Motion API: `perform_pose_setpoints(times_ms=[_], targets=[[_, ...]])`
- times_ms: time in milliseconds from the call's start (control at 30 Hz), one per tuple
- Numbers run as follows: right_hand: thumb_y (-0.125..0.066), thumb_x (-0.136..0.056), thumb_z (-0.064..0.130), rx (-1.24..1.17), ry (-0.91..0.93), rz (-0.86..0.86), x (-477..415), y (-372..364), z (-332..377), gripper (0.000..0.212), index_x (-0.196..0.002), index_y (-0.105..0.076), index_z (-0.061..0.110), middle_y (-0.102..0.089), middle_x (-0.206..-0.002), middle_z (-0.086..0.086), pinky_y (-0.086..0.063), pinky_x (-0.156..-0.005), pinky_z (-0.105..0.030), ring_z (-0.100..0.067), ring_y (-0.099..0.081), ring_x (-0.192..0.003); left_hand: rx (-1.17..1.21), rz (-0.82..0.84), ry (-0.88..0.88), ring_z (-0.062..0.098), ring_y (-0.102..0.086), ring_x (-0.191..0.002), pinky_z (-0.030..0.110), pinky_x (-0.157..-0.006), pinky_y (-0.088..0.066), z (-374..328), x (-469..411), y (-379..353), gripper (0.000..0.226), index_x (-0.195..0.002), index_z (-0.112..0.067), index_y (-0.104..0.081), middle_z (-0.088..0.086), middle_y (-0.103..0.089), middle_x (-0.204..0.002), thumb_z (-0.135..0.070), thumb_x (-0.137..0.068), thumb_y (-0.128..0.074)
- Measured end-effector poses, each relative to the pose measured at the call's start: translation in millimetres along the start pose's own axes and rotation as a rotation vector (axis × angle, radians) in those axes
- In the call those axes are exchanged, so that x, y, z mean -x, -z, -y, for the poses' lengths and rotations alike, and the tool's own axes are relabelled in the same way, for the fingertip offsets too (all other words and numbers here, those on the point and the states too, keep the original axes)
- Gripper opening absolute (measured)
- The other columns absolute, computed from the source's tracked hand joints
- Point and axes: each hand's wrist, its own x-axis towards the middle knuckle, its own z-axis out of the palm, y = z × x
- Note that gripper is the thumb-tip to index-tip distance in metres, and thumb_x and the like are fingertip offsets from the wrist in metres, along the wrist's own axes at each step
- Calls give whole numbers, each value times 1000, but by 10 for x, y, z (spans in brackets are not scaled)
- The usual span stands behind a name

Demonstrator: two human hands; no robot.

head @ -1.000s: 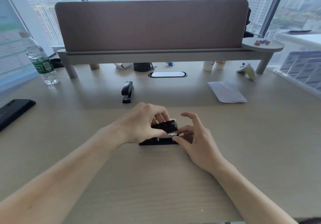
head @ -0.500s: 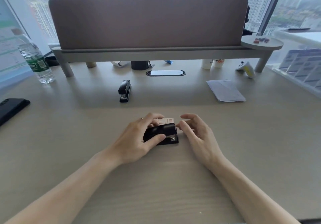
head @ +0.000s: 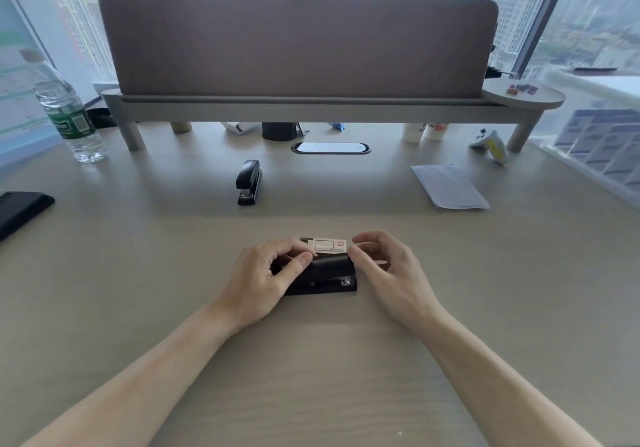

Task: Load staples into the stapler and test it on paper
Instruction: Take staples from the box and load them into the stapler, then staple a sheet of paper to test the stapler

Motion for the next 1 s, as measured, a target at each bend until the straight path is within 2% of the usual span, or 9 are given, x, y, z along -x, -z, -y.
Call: perform_pose_setpoints(times_ms=[133,300,367,467,567,667,767,900,1000], targets=[[-59,-104,36,-75,-36,-80,-182,182,12,17,-101,-72,26,-77,-94,4,-58,-84,-41,-12,-72,-91,-49,7,-105,1,-69,-96,14,-82,-49,-28,-14,-42,14,-107,-33,-74,-23,-75,-103,-32,-99,-63],[-52,-106,32,261,-39,-304,-848,790,-28,33,-94,-72,8,-76,-95,-7,-44,-76,-34,-27,-67,-94,-191,87,-233,-9,-64,-95,17,-81,-50,-73,-72,-171,38,-121,-42,-65,-33,-68,-107,-59,-87,-65],[-53,-105,33,420,-76,-327,-1110,1049,-97,31,-109,-73,9,-75,-111,-8,-46,-86,-32,-29,-66,-109,-221,74,-240,-13,-61,-89,17,-77,-51,-53,-88,-207,39,-122,-42,-66,-35,-67,-104,-59,-87,-65],[-54,-103,42,636,-207,-284,-1420,1317,-275,55,-145,-54,6,-57,-148,-16,-39,-115,-41,-34,-48,-141,-258,64,-235,-16,-59,-83,9,-73,-44,-30,-91,-206,38,-123,-44,-65,-45,-60,-102,-58,-88,-65],[-51,-100,56,785,-341,-210,-1560,1399,-501,79,-155,-37,1,-42,-158,-20,-35,-120,-45,-37,-35,-149,-247,61,-228,-10,-62,-83,11,-73,-46,-28,-94,-197,38,-123,-43,-65,-39,-65,-105,-59,-89,-64],[-39,-101,63,884,-397,-162,-1521,1353,-665,89,-161,-22,-1,-28,-166,-18,-20,-128,-43,-33,-20,-157,-236,52,-230,-22,-55,-89,6,-77,-42,-21,-96,-211,36,-122,-41,-66,-42,-63,-105,-57,-89,-64],[-38,-103,59,899,-375,-203,-1481,1299,-711,86,-162,-21,-1,-21,-171,-17,-13,-129,-41,-31,-15,-160,-239,39,-235,-27,-51,-86,1,-76,-37,-17,-100,-219,35,-120,-41,-67,-51,-55,-98,-53,-87,-68],[-40,-105,47,887,-305,-248,-1462,1293,-700,68,-155,-39,1,-31,-166,-17,-18,-127,-43,-34,-24,-156,-248,21,-254,-28,-51,-82,-1,-73,-36,-15,-109,-223,34,-119,-40,-68,-54,-52,-93,-46,-86,-75],[-40,-107,36,856,-250,-313,-1442,1308,-718,53,-151,-49,7,-36,-164,-13,-25,-125,-46,-34,-28,-153,-268,18,-254,-22,-52,-81,6,-72,-41,-5,-114,-223,35,-119,-41,-67,-49,-54,-94,-50,-86,-72]])
